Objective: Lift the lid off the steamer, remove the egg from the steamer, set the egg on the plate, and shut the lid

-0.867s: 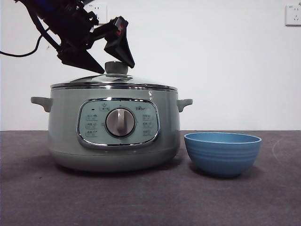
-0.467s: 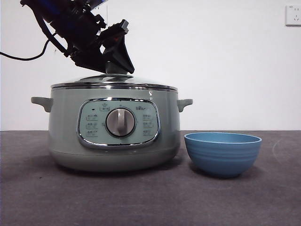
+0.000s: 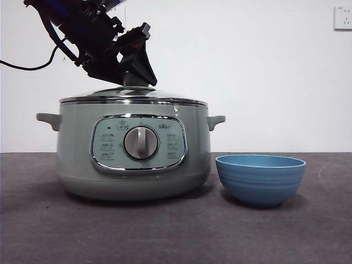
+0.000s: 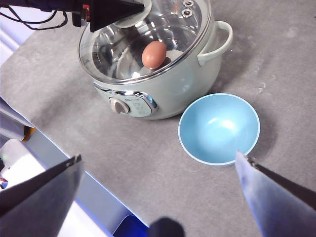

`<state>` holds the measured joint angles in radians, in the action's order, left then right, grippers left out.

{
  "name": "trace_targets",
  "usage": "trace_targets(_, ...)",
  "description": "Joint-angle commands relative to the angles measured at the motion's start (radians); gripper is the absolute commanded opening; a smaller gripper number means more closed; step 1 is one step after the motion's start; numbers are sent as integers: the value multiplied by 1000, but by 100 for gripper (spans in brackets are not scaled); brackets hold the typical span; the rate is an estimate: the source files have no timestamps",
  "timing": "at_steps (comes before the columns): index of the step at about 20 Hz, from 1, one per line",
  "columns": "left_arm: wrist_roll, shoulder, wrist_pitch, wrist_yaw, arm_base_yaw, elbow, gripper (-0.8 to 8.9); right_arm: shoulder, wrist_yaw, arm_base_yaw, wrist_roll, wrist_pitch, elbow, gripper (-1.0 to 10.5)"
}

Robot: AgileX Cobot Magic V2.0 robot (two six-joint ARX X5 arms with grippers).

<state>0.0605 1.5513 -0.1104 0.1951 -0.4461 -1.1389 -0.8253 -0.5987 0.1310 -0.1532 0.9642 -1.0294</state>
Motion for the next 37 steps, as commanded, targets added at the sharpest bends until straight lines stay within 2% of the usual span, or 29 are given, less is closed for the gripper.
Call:
trace_targets(1, -37, -17, 19, -4, 3, -2, -8, 0, 2, 2, 6, -6, -3, 566)
trace_targets(7, -37, -64, -22, -4, 3, -80, -8, 0, 2, 2, 6, -7, -3, 566)
trace_targets(12, -37, -152, -116, -5, 3, -156, -8, -5, 2, 2, 11, -23, -3, 566)
trace_targets(19, -37, -450, -308, -44, 3, -158, -8, -74, -3, 21, 144, -212, -3, 564)
trace_targets(25, -33, -694, -524, -167, 3, -158, -8, -233, 11, 180, 265, -425, -14, 562)
trace_targets(28, -33, -790, -640, -232, 3, -158, -8, -361, 89, 289, 276, -448, -87, 563)
trace_targets(33, -43, -936, -776, -286, 3, -158, -8, -626, 216, 432, 275, -422, -321, 563)
trace_targets(37, -60, -1003, -854, -299, 3, -158, -8, -843, 354, 507, 235, -332, -526, 563)
